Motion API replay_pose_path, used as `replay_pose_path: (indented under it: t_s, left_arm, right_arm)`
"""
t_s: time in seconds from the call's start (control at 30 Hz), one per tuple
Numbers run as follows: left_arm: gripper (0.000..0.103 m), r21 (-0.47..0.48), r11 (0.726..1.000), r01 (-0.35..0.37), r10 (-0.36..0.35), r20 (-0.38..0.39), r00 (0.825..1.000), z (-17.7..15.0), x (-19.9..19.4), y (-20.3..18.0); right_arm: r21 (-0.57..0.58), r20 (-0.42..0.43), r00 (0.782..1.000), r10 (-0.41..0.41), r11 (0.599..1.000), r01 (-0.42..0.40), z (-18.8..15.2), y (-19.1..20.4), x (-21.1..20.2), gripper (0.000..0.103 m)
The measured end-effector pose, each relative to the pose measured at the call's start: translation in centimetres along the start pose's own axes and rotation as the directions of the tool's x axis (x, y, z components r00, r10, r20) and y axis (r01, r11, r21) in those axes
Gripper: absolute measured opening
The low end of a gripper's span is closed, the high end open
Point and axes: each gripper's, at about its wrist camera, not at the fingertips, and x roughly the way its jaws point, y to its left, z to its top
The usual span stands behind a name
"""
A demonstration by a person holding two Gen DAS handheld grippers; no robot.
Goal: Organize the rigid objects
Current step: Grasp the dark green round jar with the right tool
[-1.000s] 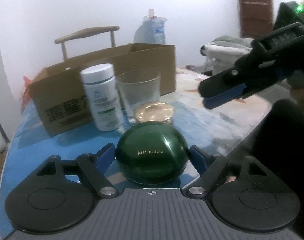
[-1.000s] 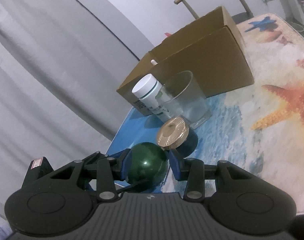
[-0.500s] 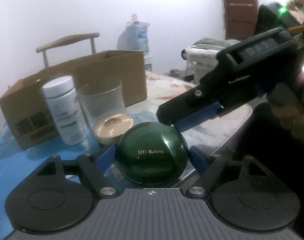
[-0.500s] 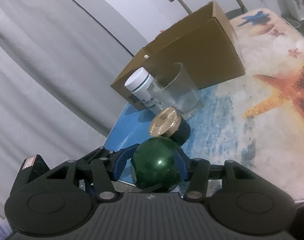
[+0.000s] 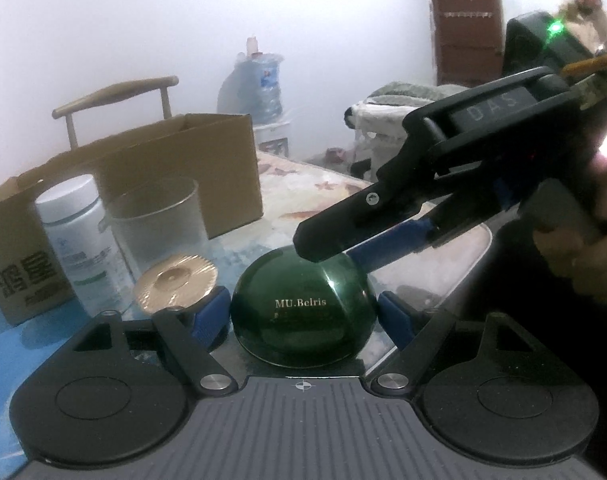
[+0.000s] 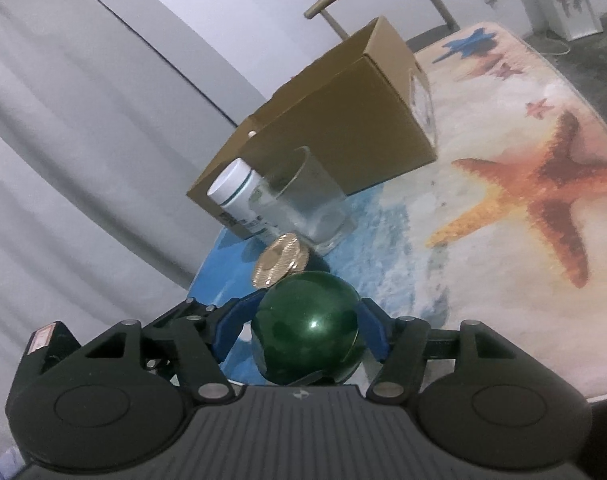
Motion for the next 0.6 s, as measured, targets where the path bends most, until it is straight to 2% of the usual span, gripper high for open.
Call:
replay_pose_path:
  t_s: [0.07,0.3,0.5,0.6]
  left_arm:
    - [0.081,0.002,1.0,0.001,-0.001,0.008,1.0,0.0,0.3,-0.2]
    - [0.082,-0.017,1.0,0.001,-0.001,0.016,1.0,-0.4,0.2,-0.1]
    - [0.084,-0.016,0.999,-0.029,0.029,0.016,0.999,-1.1,-0.2,-0.3]
    - [0.084,-0.031,0.999,-0.025,0.025,0.015,1.0,-1.4,0.0,-0.2]
  right_arm:
    - [0.001,0.007,1.0,-0.001,1.0,0.001,0.1,-0.2,-0.1,0.074]
    - [0.015,0.003,1.0,-0.023,1.0,0.023,0.1,-0.9,-0.3,0.076]
    - [0.042,0.013,1.0,-0.007,0.999,0.007,0.3,-1.5,-0.9,0.081]
    - [0.005,-0.01,1.0,-0.013,1.0,0.013,0.2,-0.8,-0.5,0.081]
